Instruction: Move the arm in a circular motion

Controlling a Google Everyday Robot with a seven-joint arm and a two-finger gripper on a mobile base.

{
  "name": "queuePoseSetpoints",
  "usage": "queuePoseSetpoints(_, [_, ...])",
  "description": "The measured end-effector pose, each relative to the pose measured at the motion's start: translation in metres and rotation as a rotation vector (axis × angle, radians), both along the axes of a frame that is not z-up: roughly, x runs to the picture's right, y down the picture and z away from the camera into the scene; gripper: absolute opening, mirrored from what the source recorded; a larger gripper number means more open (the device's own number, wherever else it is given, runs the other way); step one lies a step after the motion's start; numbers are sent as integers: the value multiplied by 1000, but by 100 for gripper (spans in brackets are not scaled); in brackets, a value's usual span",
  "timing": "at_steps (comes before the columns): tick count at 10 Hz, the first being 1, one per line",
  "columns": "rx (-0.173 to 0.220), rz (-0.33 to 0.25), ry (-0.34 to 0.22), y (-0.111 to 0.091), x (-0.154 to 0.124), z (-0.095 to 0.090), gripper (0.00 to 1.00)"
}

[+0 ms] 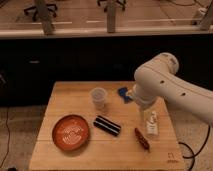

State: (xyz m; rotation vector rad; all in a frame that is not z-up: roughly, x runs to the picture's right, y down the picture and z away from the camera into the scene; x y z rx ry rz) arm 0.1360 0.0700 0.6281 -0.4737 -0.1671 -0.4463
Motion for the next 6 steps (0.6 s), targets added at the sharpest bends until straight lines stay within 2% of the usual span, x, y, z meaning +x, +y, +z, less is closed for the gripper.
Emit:
queuePoseSetpoints(3, [56,-7,-18,-52,-19,1,80])
queuePoseSetpoints(4, [62,-3,-5,-68,-20,8,80])
queuePoseSetpoints(6, [52,31,40,-91,-14,34,80])
